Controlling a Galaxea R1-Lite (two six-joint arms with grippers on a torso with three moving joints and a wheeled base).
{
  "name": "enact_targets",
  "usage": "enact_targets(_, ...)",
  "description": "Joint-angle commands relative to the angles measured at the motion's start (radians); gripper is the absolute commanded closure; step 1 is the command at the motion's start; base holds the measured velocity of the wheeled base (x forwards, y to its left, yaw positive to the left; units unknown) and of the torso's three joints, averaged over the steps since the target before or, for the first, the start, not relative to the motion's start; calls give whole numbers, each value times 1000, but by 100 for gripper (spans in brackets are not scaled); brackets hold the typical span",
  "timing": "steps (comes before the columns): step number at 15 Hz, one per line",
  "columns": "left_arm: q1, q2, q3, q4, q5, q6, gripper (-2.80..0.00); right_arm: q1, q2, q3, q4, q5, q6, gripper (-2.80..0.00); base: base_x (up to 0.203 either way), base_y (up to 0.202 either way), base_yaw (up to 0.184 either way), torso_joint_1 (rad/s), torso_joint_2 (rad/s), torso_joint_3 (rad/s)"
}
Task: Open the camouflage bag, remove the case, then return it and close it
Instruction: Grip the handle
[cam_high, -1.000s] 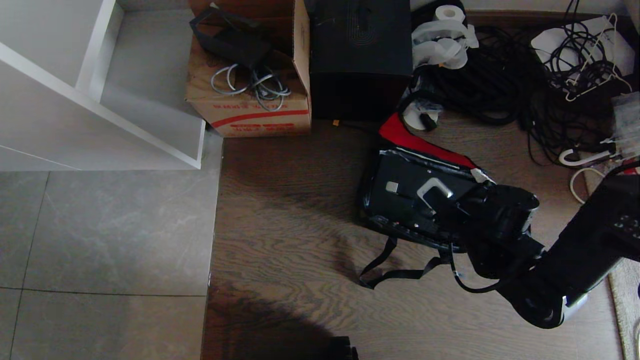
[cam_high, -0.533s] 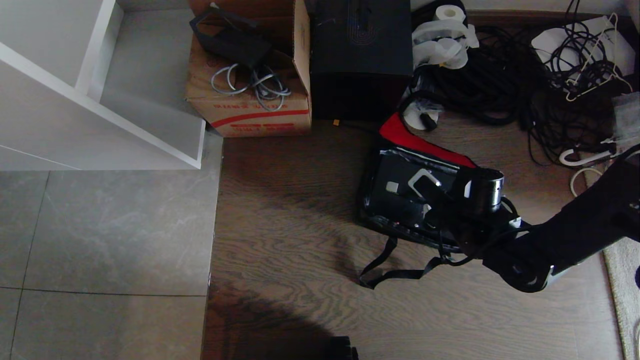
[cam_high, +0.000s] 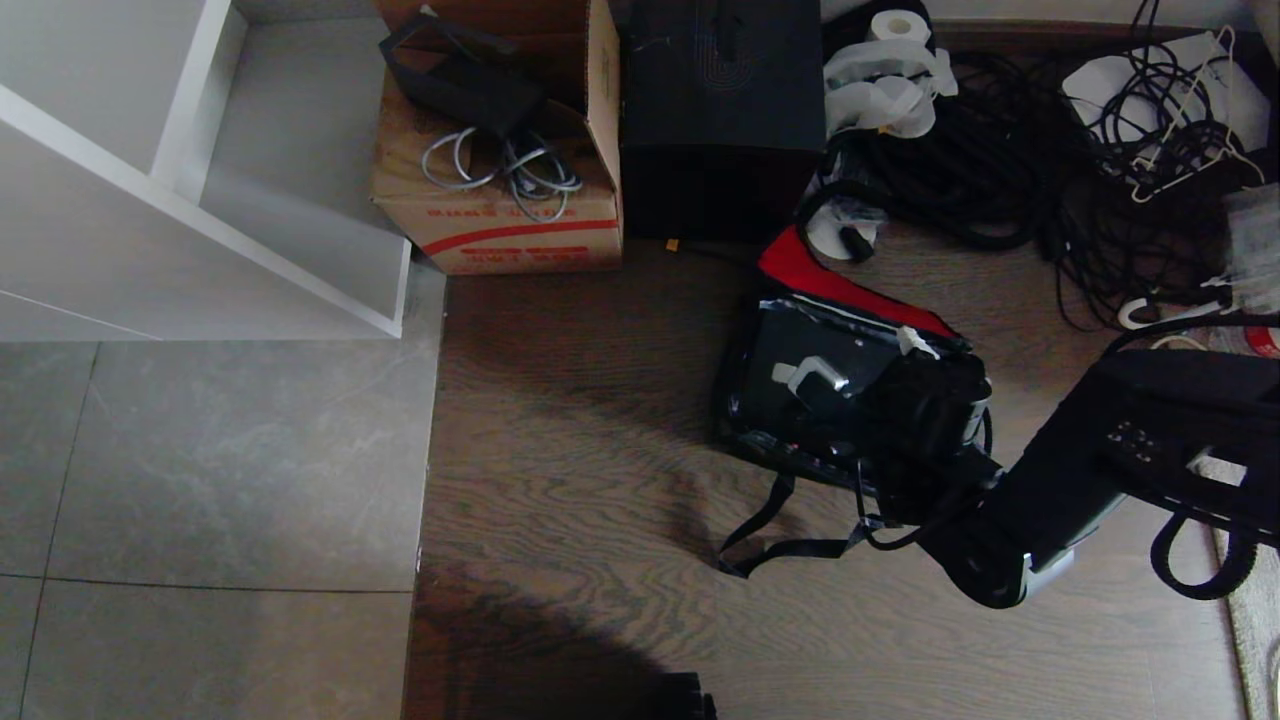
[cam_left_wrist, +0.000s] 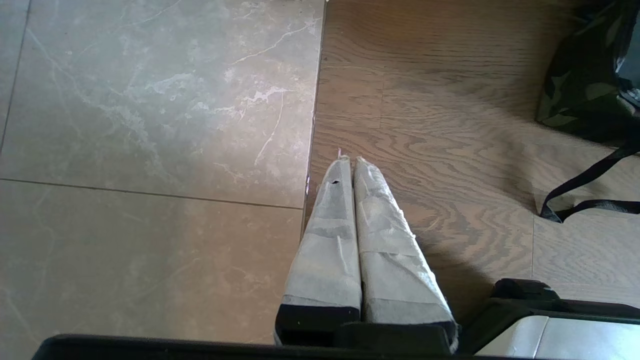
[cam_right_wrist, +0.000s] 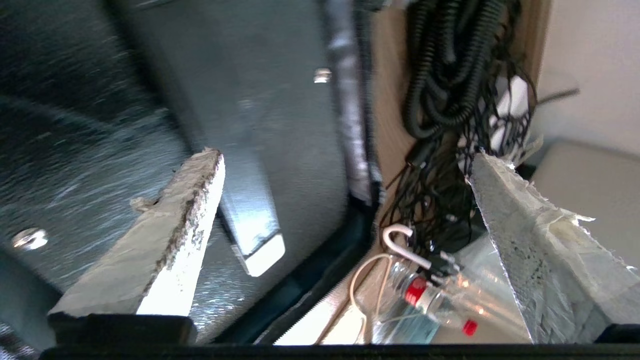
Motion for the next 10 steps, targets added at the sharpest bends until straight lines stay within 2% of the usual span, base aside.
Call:
enact_targets(1,1,0,9,0,0,-1,0,0,15,-2,-8,3,-42,-280,0,0,0,0,0,0)
enact_targets(10,1,0,9,0,0,-1,0,-1,-7,30,33,37,-57,-280,0,0,0,0,0,0)
